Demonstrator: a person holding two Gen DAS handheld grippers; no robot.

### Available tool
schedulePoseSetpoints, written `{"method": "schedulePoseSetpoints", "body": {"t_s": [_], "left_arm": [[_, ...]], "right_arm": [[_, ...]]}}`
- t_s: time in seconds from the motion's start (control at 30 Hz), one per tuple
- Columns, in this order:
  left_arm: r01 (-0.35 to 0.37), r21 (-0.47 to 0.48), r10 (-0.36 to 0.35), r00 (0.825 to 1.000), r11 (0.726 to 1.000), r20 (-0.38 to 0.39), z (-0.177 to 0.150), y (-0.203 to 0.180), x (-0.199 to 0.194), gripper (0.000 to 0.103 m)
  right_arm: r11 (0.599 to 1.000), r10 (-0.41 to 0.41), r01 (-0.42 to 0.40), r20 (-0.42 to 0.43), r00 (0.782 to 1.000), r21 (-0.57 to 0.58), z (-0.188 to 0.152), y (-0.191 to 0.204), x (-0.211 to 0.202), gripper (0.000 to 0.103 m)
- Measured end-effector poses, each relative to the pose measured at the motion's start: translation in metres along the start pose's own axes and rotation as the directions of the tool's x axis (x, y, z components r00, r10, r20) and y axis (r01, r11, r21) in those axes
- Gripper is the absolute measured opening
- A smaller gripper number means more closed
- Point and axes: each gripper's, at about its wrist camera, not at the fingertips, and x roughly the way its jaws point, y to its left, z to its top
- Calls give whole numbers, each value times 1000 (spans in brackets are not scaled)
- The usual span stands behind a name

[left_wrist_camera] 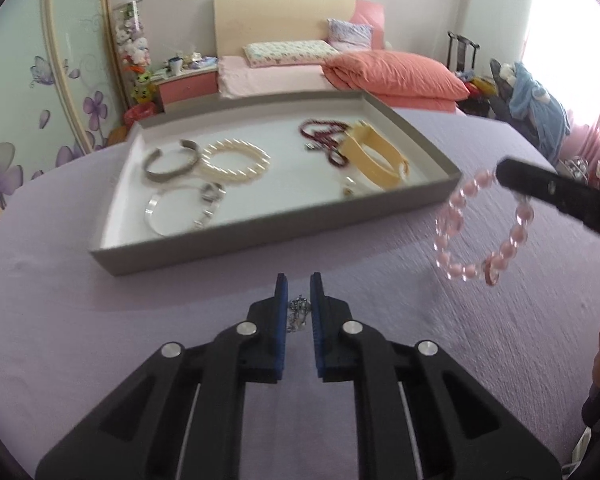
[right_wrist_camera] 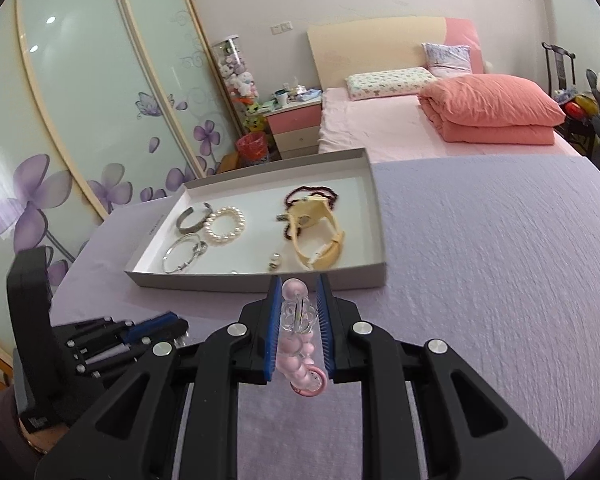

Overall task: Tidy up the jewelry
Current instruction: 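Carry the bracelet and stud earrings into the tray and open both grippers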

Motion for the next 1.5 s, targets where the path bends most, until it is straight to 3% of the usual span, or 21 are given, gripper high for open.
{"method": "schedulePoseSetpoints", "body": {"t_s": [0.4,1.5], "left_arm": [[-33,-109,40,997,994,67,15,48,-33,11],[-57,-177,67,996,982,52,5,79,-34,11]], "right_arm": [[998,21,-20,16,1000,-64,5,31,1,18],[997,11,-10,7,1000,-79,1,37,6,18]]}}
